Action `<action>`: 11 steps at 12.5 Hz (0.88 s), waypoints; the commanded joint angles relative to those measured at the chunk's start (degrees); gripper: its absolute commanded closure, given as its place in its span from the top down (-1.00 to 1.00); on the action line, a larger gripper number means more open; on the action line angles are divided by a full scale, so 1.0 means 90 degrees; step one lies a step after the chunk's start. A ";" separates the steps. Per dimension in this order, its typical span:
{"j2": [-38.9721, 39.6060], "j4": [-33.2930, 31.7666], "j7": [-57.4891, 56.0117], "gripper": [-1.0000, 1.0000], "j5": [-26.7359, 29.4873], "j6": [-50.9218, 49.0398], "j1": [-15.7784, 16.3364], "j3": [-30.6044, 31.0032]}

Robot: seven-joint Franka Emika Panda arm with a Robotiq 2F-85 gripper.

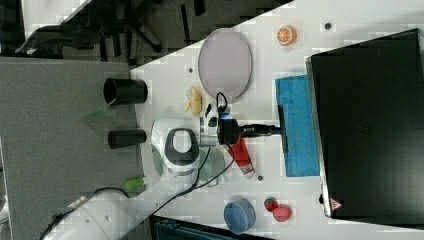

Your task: Flap open oven.

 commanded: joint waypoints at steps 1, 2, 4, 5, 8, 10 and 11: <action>0.0344 0.0247 0.1019 -0.65 -0.0201 -0.0194 0.0252 0.0004; 0.0487 0.0325 0.1019 -0.65 -0.0203 -0.0203 0.0335 0.0005; 0.0714 0.0405 0.1024 -0.65 -0.0203 -0.0195 0.0465 -0.0012; 0.0776 0.0442 0.1024 -0.65 -0.0206 -0.0193 0.0480 -0.0018; 0.0708 0.0464 0.1024 -0.65 -0.0177 -0.0064 0.0471 -0.0054; 0.0427 0.0457 0.1023 -0.65 0.0003 0.0163 0.0453 -0.0095; 0.0212 0.0453 0.1023 -0.65 0.0231 0.0216 0.0432 -0.0111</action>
